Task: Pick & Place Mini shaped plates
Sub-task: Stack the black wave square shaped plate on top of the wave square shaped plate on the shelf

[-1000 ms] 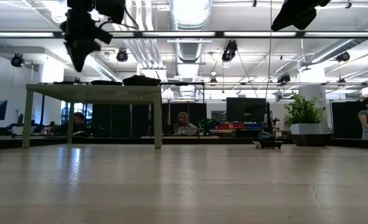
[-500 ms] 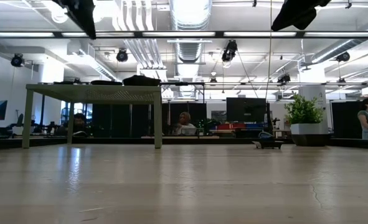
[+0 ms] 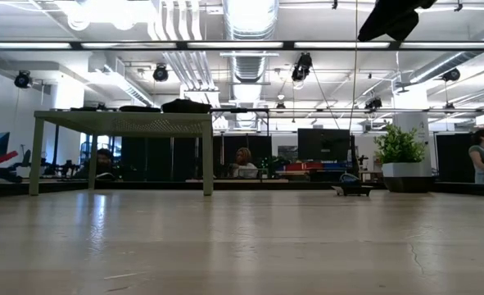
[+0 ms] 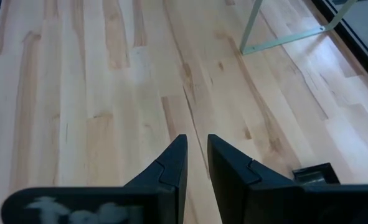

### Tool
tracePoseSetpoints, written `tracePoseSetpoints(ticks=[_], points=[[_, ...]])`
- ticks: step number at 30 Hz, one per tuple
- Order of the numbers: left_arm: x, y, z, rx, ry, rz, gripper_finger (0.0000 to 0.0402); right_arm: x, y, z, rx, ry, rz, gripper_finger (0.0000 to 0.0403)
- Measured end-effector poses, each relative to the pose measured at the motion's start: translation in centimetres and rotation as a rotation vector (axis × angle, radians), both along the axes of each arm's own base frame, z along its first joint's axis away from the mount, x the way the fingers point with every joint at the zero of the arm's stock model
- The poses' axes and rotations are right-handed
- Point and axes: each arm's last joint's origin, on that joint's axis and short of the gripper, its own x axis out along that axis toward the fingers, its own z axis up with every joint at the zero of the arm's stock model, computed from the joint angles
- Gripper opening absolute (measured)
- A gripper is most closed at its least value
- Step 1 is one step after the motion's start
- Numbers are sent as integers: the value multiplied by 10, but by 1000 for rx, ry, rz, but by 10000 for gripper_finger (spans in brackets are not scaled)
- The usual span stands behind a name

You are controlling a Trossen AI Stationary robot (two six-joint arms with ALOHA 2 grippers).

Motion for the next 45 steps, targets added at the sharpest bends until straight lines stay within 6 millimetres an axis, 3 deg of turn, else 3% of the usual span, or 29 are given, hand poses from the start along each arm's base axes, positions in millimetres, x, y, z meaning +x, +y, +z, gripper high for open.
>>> tracePoseSetpoints(ticks=[4, 8, 12, 20, 26, 29, 39, 45], points=[[2, -25, -22, 19, -60, -42, 0, 0, 0, 0, 31, -4, -30, 59], [11, -37, -43, 20, -83, -41, 0, 0, -3, 0, 45, -18, -88, 59], [20, -45, -55, 14, -97, -39, 0, 0, -11, -1, 28, -30, -210, 59], [42, -67, -71, 88, -110, -66, 0, -14, -31, -11, 3, 104, -432, 59], [53, -78, -79, 175, -114, -72, 0, -30, -51, -18, -15, 244, -620, 59], [56, -80, -72, 159, -144, -69, 0, -35, -62, -21, -31, 302, -691, 59], [56, -79, -74, 178, -147, -53, 0, -42, -104, -35, -31, 377, -875, 59], [56, -79, -74, 180, -147, -51, 0, -45, -129, -44, 43, 398, -874, 59]])
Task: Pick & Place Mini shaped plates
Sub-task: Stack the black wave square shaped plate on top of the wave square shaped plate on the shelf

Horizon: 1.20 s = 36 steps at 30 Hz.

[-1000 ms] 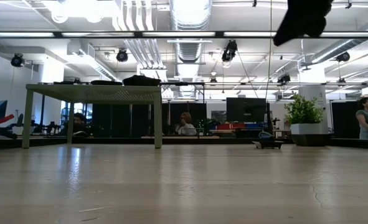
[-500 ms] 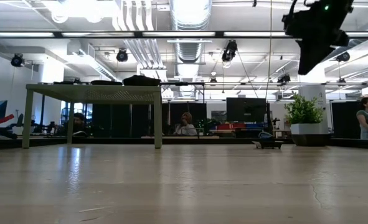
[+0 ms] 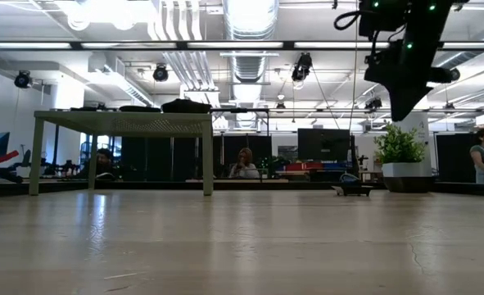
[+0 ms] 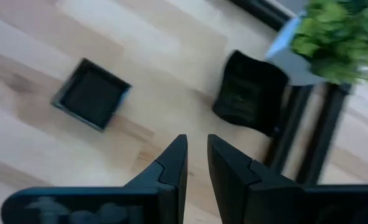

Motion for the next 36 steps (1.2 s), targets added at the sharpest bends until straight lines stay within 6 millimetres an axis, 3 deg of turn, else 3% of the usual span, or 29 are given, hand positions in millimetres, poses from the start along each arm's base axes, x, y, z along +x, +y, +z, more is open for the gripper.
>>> tracePoseSetpoints(ticks=[8, 23, 36], points=[[0, 0, 0, 17, 11, -3, 0, -2, -25, 1, -29, -43, -27, 59], [1, -1, 2, 3, -2, -3, 0, -8, -40, -18, 30, -60, -42, 63], [2, -1, 4, -9, -15, -2, 0, 5, -56, -40, 82, 14, -37, 170]])
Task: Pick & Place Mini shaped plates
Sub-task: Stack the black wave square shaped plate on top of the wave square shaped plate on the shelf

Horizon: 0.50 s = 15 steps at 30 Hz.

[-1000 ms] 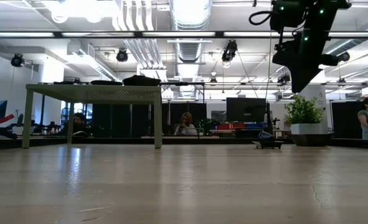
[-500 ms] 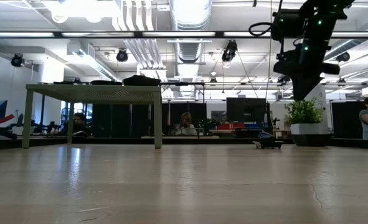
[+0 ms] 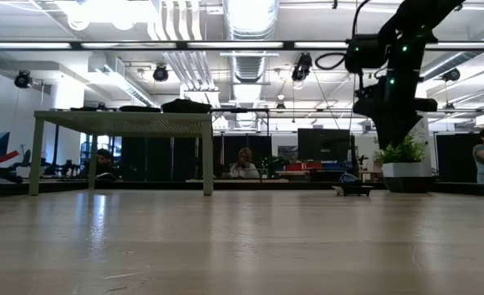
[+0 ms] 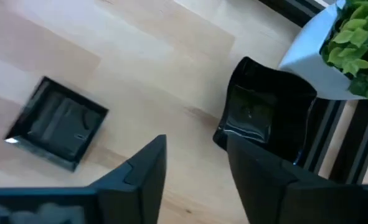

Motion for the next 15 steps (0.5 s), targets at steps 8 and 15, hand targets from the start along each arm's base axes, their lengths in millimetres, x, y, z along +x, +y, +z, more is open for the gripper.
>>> tracePoseSetpoints(ticks=[8, 15], points=[[0, 0, 0, 0, 1, -1, 0, -1, -18, -20, 61, 85, -69, 215], [0, 0, 0, -2, 4, -5, 0, 0, -35, -38, 90, 127, -109, 215]])
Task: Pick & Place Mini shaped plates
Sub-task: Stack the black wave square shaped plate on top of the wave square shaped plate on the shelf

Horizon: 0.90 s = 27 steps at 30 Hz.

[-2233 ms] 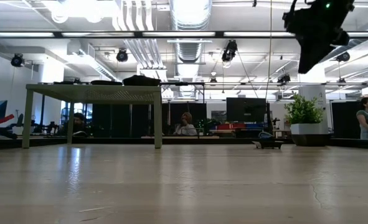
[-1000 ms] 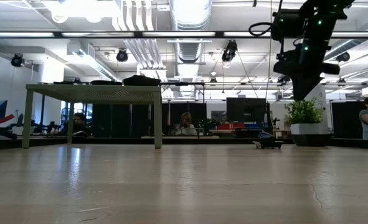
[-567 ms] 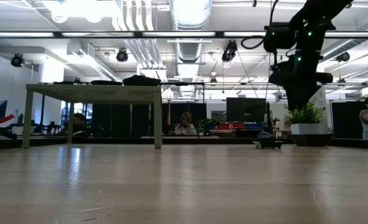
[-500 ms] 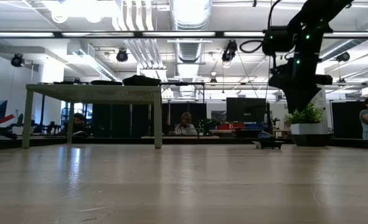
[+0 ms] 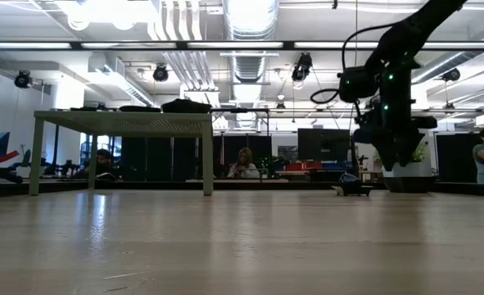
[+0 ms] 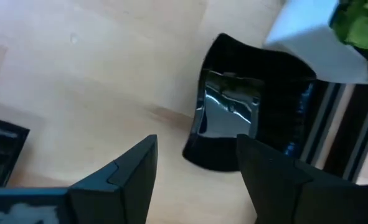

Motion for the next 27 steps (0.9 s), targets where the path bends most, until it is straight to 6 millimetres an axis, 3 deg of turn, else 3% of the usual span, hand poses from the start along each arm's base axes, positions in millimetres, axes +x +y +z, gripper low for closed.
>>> tracePoseSetpoints(ticks=[16, 21, 27], points=[[0, 0, -2, -8, 1, -4, 0, 11, -14, -34, 49, 63, 31, 200], [0, 0, -2, -11, -1, -3, 0, 10, -17, -37, 47, 88, 21, 161], [0, 0, -2, -11, -1, -3, 0, 10, -16, -37, 46, 103, 51, 82]])
